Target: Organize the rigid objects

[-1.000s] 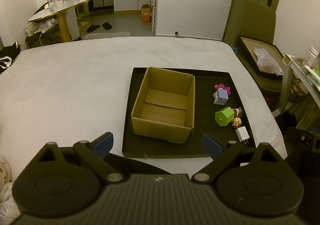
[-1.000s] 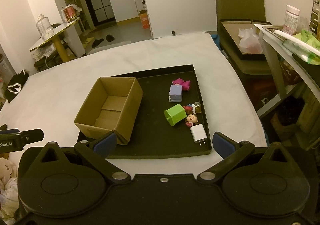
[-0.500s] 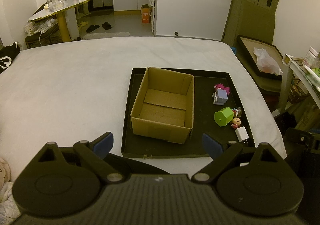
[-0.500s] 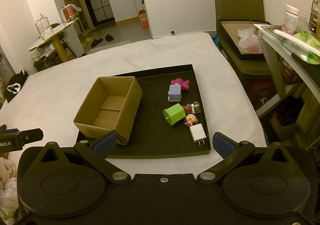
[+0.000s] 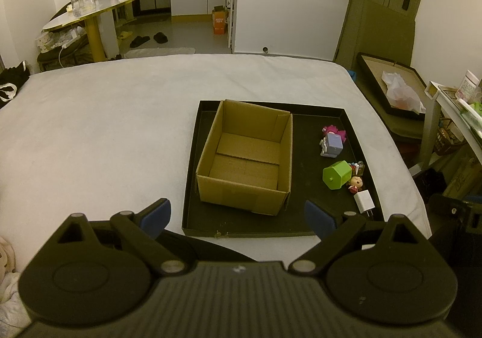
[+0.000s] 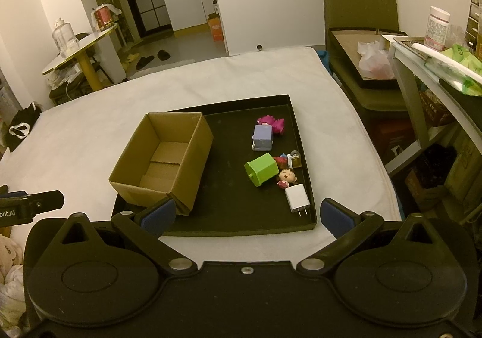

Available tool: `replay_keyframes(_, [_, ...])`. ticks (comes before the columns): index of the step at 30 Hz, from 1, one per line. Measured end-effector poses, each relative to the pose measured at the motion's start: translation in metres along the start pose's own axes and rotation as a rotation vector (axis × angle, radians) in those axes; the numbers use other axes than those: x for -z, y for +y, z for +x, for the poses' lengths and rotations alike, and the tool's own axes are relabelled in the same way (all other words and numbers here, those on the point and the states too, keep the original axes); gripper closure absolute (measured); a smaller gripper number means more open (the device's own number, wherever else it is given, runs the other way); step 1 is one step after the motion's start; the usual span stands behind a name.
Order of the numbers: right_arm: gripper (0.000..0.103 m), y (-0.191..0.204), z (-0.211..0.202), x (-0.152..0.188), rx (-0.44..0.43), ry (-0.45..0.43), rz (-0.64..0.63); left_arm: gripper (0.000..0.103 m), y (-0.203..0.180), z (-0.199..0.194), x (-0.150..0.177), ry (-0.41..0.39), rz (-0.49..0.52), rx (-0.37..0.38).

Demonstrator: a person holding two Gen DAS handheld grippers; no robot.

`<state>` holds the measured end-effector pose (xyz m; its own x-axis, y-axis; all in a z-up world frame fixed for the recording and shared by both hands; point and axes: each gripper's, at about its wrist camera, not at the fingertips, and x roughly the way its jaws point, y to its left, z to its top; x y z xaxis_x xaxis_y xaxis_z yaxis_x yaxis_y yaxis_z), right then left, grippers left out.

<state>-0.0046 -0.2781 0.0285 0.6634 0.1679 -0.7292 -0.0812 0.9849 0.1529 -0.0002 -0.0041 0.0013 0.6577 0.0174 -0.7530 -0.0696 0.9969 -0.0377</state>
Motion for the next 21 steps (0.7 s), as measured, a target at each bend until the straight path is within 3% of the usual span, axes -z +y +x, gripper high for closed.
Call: replay_keyframes(21, [0.0,-0.003,0.016,0.0,0.038,-0.018,0.021,0.008,0.004,0.021,-0.005,0.024,-0.005,-0.013])
